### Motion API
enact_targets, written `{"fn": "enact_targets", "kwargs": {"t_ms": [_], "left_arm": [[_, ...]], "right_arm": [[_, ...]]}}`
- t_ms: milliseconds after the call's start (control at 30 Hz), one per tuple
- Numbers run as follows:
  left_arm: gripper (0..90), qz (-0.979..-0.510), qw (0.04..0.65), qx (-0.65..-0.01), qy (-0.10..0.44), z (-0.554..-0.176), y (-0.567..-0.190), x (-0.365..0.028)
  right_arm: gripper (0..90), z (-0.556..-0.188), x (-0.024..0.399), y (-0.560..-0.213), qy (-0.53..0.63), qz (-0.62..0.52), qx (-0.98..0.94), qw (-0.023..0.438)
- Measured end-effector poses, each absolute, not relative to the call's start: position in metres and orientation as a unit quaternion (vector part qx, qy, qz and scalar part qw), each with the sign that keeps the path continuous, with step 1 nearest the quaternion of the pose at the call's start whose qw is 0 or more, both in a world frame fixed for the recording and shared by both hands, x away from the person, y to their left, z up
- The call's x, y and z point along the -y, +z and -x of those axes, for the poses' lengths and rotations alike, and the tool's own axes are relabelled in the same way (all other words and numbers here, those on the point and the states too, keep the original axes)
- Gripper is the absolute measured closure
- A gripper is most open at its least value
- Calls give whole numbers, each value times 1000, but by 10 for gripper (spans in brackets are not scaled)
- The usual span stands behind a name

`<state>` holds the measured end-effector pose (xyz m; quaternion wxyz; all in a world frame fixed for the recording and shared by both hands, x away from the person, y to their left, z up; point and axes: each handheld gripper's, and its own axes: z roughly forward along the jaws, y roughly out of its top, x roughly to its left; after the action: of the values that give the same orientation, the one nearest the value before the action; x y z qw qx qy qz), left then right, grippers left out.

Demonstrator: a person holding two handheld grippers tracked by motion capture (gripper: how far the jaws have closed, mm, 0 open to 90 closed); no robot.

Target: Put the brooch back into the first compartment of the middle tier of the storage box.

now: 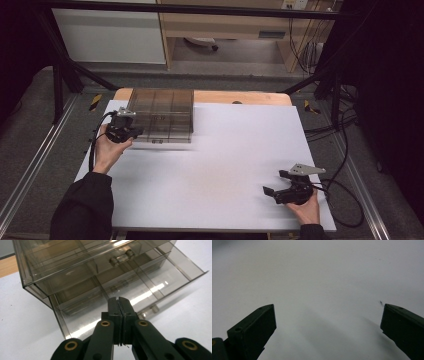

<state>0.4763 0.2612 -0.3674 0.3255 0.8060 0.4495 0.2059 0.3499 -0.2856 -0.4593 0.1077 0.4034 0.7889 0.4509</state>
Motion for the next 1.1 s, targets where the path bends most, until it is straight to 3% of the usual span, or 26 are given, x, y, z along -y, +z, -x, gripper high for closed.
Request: {"fn": "enact_targets", "kwargs": {"t_ms": [900, 1100], "left_arm": [[878, -799, 299, -480, 204, -498, -396, -265], [821, -794, 311, -478, 212, -493, -389, -266]], "right_arm": [[5, -350, 286, -459, 451, -402, -790, 109], [5, -350, 286, -459, 450, -403, -789, 108]]}}
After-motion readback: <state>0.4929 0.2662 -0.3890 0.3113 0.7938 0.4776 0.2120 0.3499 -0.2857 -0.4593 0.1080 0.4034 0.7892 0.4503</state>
